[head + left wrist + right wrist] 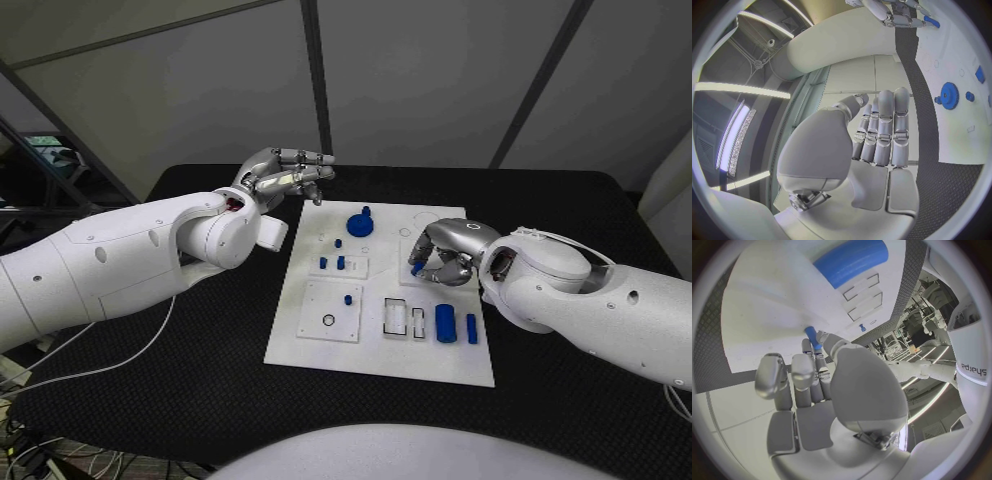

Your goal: Assemble the parts on the task board

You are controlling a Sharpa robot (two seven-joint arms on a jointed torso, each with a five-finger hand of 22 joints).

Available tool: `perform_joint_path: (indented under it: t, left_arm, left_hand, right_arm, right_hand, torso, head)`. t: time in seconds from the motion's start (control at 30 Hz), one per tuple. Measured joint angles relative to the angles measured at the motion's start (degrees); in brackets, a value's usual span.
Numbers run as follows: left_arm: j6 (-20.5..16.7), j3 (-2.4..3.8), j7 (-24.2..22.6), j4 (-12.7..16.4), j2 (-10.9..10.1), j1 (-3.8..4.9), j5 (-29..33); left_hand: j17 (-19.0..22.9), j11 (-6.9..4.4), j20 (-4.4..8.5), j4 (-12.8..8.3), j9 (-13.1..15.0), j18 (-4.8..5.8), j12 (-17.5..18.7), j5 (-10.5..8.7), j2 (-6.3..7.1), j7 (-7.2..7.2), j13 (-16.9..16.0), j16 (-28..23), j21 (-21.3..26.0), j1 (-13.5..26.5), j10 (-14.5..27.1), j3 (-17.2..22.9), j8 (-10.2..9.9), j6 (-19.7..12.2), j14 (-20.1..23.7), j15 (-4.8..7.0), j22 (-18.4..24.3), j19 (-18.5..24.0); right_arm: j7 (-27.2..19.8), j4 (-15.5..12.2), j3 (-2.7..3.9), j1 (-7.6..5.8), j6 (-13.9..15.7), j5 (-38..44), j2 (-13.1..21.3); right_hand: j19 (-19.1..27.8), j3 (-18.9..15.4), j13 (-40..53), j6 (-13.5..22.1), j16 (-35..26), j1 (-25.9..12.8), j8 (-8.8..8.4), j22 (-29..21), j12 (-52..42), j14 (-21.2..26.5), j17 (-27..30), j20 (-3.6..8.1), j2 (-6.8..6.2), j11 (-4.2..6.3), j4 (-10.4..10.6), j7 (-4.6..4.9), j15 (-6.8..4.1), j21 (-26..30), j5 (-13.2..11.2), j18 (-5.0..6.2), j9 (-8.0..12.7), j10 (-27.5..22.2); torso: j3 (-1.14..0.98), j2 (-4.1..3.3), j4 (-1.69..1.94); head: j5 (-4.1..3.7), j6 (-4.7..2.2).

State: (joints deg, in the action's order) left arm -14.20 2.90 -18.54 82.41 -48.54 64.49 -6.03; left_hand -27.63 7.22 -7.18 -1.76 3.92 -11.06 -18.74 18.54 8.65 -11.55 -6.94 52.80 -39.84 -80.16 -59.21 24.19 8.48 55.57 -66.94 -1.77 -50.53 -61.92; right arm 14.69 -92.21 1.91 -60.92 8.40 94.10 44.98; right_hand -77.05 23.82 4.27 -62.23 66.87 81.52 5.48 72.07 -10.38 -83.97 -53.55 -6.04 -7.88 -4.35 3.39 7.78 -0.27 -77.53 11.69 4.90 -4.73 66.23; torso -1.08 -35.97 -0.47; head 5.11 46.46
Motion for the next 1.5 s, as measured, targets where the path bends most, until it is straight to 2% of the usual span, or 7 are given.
perform_joint_path:
  t: [0.2,0.57,0.73,0.97,1.2,1.37,1.5]
  left_arm:
    - [0.02,0.00,0.02,-0.04,-0.02,0.00,0.00]
    - [0.07,0.00,0.05,-0.10,-0.05,-0.01,0.00]
    - [0.08,0.00,0.07,-0.11,-0.17,-0.07,0.00]
    - [0.07,0.00,0.08,-0.11,-0.24,-0.17,0.01]
    - [0.07,0.00,0.08,-0.13,-0.17,-0.24,0.01]
    - [0.07,0.00,0.08,-0.27,0.22,-0.28,0.01]
    - [0.08,0.00,0.07,-0.38,0.73,-0.28,0.01]
  left_hand:
    - [0.00,0.00,0.00,0.00,0.00,0.00,0.00,0.00,0.00,0.00,0.00,0.00,0.00,0.00,0.00,0.00,0.00,0.00,0.00,0.00,0.00,0.00]
    - [-0.01,0.00,0.00,0.00,0.00,0.00,0.00,0.00,0.00,0.00,0.00,0.00,0.00,0.00,-0.01,0.00,0.00,0.00,0.00,0.00,0.00,0.00]
    - [0.07,0.00,0.00,-0.16,0.00,0.00,-0.28,0.00,-0.24,0.00,0.00,0.00,0.00,0.24,-0.01,-0.16,0.00,0.00,0.00,0.00,0.00,0.00]
    - [0.07,0.00,0.00,-0.16,0.00,0.00,-0.28,0.00,-0.24,0.00,0.00,0.00,0.00,0.24,-0.01,-0.16,0.00,0.00,0.00,-0.01,0.00,0.00]
    - [0.07,0.00,0.00,-0.16,0.00,0.00,-0.28,0.00,-0.24,0.00,0.00,0.00,0.00,0.24,-0.01,-0.16,0.00,0.00,0.00,0.00,0.00,0.00]
    - [0.06,-0.01,0.00,-0.16,0.00,0.00,-0.28,0.00,-0.24,0.00,0.00,0.00,0.00,0.24,-0.01,-0.16,0.00,0.00,0.00,-0.01,0.00,0.00]
    - [0.06,-0.01,0.00,-0.16,0.00,0.00,-0.28,0.00,-0.24,0.00,0.00,0.00,0.00,0.24,-0.01,-0.16,0.00,0.00,0.00,-0.01,0.00,0.00]
  right_arm:
    - [0.16,0.20,0.06,-0.07,0.62,0.23,-0.19]
    - [1.09,-0.01,-0.05,0.06,3.09,1.04,-0.34]
    - [1.58,-1.86,-0.03,0.09,5.30,1.63,0.92]
    - [1.81,-6.04,1.72,-0.05,8.80,2.04,2.29]
    - [1.38,-8.79,2.15,-0.04,10.68,1.12,0.83]
    - [0.38,-8.53,1.60,0.06,10.59,-0.33,-3.19]
    - [-0.94,-7.76,0.03,0.49,9.93,-1.35,-6.71]
  right_hand:
    - [-1.01,0.64,0.71,-2.83,1.08,0.26,1.17,1.87,-1.16,0.05,-1.17,1.01,0.50,1.30,-0.52,-0.55,-0.60,-1.40,-1.92,0.00,-0.37,3.52]
    - [-2.02,1.14,1.04,-3.57,1.73,0.61,1.53,2.88,-1.18,-0.07,-1.81,1.23,1.51,1.50,-0.70,-0.76,-0.89,-2.31,-2.79,-0.94,-0.63,4.54]
    - [-2.02,1.50,1.00,-3.57,2.00,0.98,1.49,2.88,-1.14,-0.07,-1.96,1.23,1.87,1.49,-1.07,-0.78,-0.89,-2.40,-2.98,-0.93,-0.63,4.52]
    - [-2.21,2.19,1.13,-3.56,2.28,0.98,1.28,2.87,-0.80,-0.07,-2.07,1.03,1.88,1.48,-1.26,-0.79,-0.88,-2.74,-1.38,-0.92,-0.63,4.51]
    - [-2.42,2.26,1.33,-3.48,2.29,0.98,1.15,2.87,-0.79,-0.07,-2.15,1.24,1.87,1.48,-1.31,-0.81,-0.88,-2.74,-1.02,-0.92,-0.63,4.50]
    - [-2.42,2.41,1.29,-3.59,2.28,0.98,1.15,2.87,-0.56,-0.07,-2.09,1.24,1.87,1.48,-1.47,-0.68,-0.88,-2.74,-0.80,-0.92,-0.63,4.50]
    - [-2.42,2.58,1.25,-3.59,2.28,0.99,1.23,2.86,-0.25,-0.07,-2.01,1.24,1.85,1.47,-1.63,-0.64,-0.88,-2.74,-0.60,-0.92,-0.63,4.50]
  torso:
    - [-0.02,0.03,-0.05]
    - [-0.02,0.05,-0.07]
    - [-0.03,0.08,-0.14]
    - [-0.02,0.12,-0.11]
    - [0.03,0.07,0.00]
    - [0.07,0.00,0.01]
    - [0.07,-0.02,0.07]
  head:
    - [-0.04,0.01]
    - [-0.21,0.02]
    - [-0.21,-0.08]
    - [-0.21,-0.15]
    - [-0.02,-0.05]
    - [0.50,0.20]
    - [0.85,0.40]
